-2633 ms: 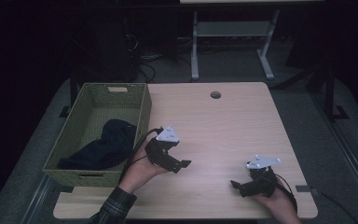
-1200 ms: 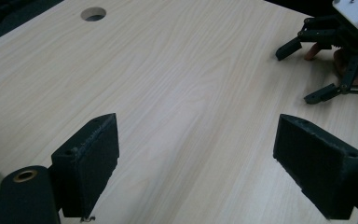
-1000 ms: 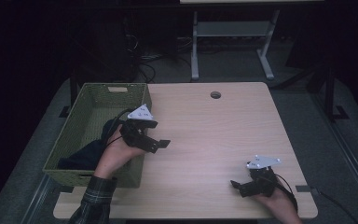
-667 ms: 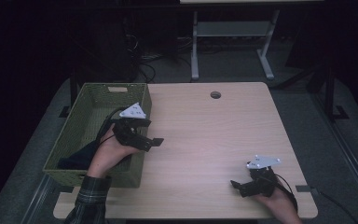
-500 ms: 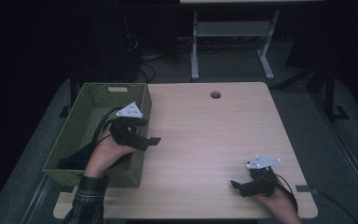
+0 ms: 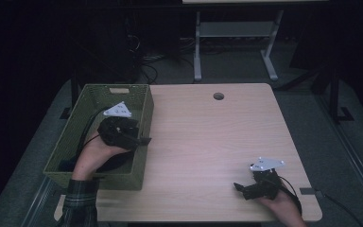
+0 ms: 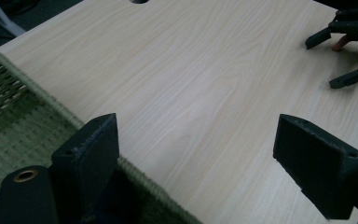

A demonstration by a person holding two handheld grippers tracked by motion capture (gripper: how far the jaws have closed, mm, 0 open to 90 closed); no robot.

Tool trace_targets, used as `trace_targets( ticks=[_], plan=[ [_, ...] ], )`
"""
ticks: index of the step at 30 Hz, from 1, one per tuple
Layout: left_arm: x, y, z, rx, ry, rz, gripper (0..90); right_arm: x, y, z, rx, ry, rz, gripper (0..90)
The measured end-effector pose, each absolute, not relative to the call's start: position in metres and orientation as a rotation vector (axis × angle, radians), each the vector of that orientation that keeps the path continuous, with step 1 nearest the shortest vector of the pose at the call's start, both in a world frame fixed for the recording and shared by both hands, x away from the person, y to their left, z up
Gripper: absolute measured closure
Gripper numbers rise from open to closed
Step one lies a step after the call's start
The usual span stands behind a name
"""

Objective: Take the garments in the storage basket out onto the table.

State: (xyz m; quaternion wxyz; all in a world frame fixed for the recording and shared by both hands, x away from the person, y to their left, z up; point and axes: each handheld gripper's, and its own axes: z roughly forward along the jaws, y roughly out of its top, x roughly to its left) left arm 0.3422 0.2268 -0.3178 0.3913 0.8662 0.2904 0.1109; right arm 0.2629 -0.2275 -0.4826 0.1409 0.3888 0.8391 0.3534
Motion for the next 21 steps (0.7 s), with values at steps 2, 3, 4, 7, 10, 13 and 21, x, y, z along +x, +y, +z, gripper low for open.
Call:
trace_targets(
  ticks=[2,3,4,7,10,13,21],
  plan=[
    [0.342,0.232,-0.317,2.191,0.748,0.281,14.1,0.263,-0.227,-0.483,1.123,2.423,1.021,1.6],
    [0.342,0.232,-0.317,2.191,0.748,0.281,14.1,0.263,-0.227,-0.483,1.123,2.423,1.021,1.7],
    [0.342,0.237,-0.317,2.182,0.762,0.286,14.1,0.263,-0.227,-0.483,1.124,2.423,1.021,1.6],
    [0.342,0.243,-0.316,2.181,0.772,0.295,14.2,0.263,-0.227,-0.483,1.124,2.423,1.020,1.6],
    [0.341,0.254,-0.315,2.175,0.804,0.313,14.2,0.263,-0.227,-0.483,1.124,2.423,1.020,1.6],
    [0.341,0.260,-0.315,2.177,0.814,0.321,14.2,0.263,-0.228,-0.483,1.123,2.423,1.021,1.6],
    [0.339,0.277,-0.315,2.177,0.860,0.346,14.3,0.263,-0.227,-0.483,1.124,2.423,1.021,1.6]
  ],
)
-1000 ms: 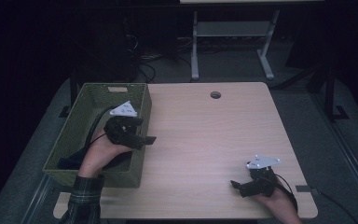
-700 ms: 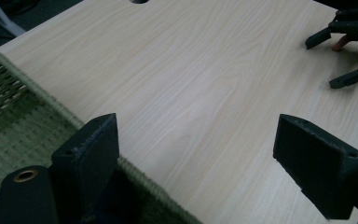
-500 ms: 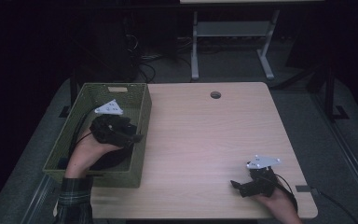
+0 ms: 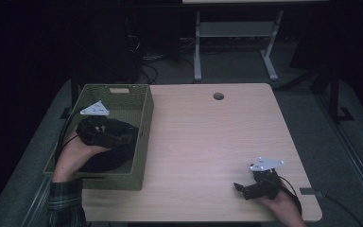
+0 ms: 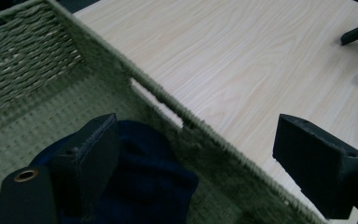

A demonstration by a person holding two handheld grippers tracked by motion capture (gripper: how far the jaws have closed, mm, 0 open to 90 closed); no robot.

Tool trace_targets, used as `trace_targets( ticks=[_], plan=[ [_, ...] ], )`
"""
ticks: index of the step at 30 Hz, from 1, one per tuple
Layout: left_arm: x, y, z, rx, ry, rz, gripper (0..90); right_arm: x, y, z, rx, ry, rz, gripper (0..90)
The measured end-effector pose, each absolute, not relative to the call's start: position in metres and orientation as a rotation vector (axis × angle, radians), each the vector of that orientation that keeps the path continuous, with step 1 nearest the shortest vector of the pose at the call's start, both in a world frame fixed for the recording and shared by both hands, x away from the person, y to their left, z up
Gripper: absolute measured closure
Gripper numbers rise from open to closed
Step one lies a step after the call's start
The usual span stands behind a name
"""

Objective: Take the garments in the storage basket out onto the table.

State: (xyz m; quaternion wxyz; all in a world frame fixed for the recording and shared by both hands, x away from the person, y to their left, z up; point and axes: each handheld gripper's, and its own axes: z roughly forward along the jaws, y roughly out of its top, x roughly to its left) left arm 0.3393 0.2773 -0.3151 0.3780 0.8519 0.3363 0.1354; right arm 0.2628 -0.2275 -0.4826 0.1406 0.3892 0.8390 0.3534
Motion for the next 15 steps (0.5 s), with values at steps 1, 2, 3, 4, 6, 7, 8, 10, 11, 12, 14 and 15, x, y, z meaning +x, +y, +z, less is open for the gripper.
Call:
trace_targets(
  ticks=[1,2,3,4,6,7,8,10,11,12,14,15],
  plan=[
    [0.339,0.279,-0.315,2.178,0.866,0.350,14.3,0.263,-0.228,-0.483,1.123,2.423,1.020,1.6],
    [0.339,0.283,-0.316,2.177,0.876,0.355,14.3,0.263,-0.227,-0.483,1.124,2.423,1.020,1.6],
    [0.339,0.284,-0.316,2.176,0.883,0.356,14.3,0.263,-0.228,-0.483,1.123,2.423,1.020,1.6],
    [0.339,0.284,-0.316,2.176,0.883,0.356,14.3,0.263,-0.228,-0.483,1.123,2.423,1.020,1.6],
    [0.338,0.287,-0.317,2.176,0.895,0.355,14.3,0.263,-0.228,-0.483,1.123,2.423,1.020,1.7],
    [0.338,0.290,-0.318,2.185,0.905,0.362,14.3,0.263,-0.228,-0.483,1.122,2.423,1.020,1.7],
    [0.338,0.291,-0.319,2.191,0.907,0.362,14.3,0.263,-0.227,-0.483,1.124,2.423,1.020,1.7],
    [0.337,0.294,-0.321,2.197,0.919,0.361,14.3,0.263,-0.228,-0.483,1.123,2.423,1.020,1.7],
    [0.336,0.295,-0.322,2.199,0.927,0.360,14.3,0.263,-0.228,-0.483,1.123,2.423,1.020,1.6],
    [0.336,0.295,-0.322,2.199,0.927,0.360,14.3,0.263,-0.228,-0.483,1.123,2.423,1.020,1.6],
    [0.334,0.300,-0.326,2.206,0.946,0.357,14.3,0.263,-0.228,-0.483,1.123,2.423,1.020,1.6],
    [0.334,0.300,-0.326,2.206,0.946,0.357,14.3,0.263,-0.228,-0.483,1.123,2.423,1.020,1.6]
  ],
)
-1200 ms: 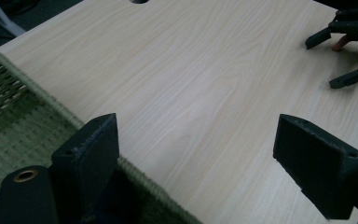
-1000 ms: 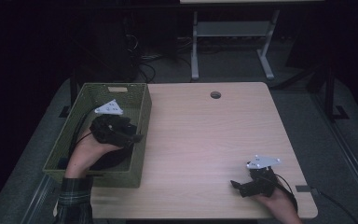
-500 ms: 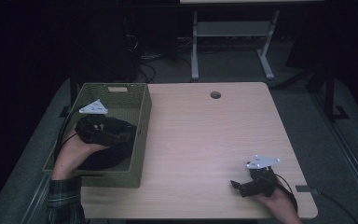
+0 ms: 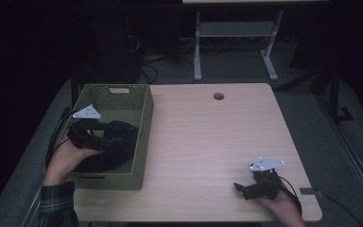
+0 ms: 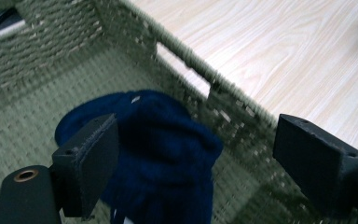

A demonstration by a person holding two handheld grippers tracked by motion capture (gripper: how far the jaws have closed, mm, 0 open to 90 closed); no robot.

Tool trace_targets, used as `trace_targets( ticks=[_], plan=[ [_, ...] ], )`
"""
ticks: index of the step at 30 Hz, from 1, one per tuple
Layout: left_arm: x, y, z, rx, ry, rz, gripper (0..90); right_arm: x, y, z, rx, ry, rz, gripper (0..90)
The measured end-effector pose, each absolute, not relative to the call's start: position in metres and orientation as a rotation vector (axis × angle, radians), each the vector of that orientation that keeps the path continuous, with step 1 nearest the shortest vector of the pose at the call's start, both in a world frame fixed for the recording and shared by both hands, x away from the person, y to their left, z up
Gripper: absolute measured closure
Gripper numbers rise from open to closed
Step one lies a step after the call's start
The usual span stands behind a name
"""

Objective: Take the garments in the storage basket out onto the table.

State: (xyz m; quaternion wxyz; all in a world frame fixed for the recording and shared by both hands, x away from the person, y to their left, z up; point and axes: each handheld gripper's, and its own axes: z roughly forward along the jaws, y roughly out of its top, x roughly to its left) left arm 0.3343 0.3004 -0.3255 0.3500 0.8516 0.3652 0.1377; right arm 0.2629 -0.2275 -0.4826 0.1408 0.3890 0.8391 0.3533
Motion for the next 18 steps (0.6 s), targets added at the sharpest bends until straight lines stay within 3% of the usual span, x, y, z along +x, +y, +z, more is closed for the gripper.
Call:
trace_targets(
  ticks=[18],
  plan=[
    [0.327,0.316,-0.344,2.316,1.022,0.376,14.2,0.263,-0.228,-0.483,1.122,2.423,1.020,1.7]
  ],
)
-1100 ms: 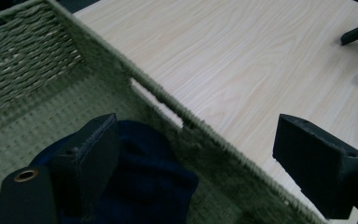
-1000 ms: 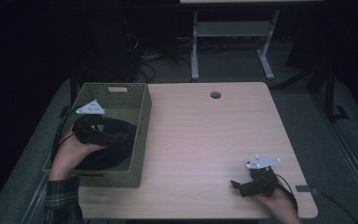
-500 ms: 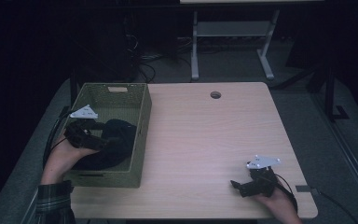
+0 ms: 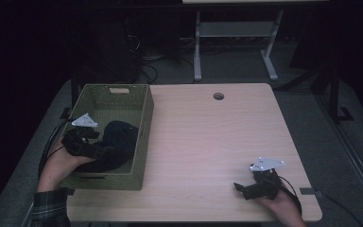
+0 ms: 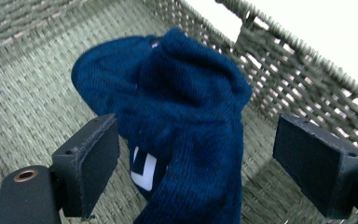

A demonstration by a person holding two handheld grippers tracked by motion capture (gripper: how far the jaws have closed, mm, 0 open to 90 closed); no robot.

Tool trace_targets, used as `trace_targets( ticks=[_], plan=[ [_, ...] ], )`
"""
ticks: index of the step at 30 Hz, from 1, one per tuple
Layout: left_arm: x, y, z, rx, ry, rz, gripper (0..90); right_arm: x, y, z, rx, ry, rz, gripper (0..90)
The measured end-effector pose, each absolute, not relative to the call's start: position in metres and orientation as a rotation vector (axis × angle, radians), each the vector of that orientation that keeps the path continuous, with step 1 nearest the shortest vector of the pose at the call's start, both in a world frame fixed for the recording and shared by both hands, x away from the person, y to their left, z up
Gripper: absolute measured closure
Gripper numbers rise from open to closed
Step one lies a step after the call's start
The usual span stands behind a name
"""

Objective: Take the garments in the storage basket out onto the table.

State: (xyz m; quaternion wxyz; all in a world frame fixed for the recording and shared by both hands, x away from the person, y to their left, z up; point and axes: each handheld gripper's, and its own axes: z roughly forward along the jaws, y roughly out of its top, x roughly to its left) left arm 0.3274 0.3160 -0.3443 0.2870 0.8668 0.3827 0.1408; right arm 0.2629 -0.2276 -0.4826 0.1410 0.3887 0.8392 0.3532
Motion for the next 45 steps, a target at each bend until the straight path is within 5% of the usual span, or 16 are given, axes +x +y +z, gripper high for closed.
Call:
trace_targets(
  ticks=[19,28,38,45],
  plan=[
    [0.333,0.306,-0.362,2.430,1.062,0.354,14.2,0.262,-0.227,-0.482,1.127,2.424,1.020,1.6],
    [0.335,0.307,-0.363,2.450,1.055,0.340,28.2,0.262,-0.227,-0.482,1.126,2.424,1.019,1.6],
    [0.338,0.306,-0.364,2.484,1.039,0.250,69.6,0.262,-0.227,-0.482,1.128,2.424,1.020,1.6],
    [0.338,0.309,-0.360,2.464,1.044,0.240,73.7,0.262,-0.227,-0.482,1.127,2.424,1.021,1.6]
  ],
)
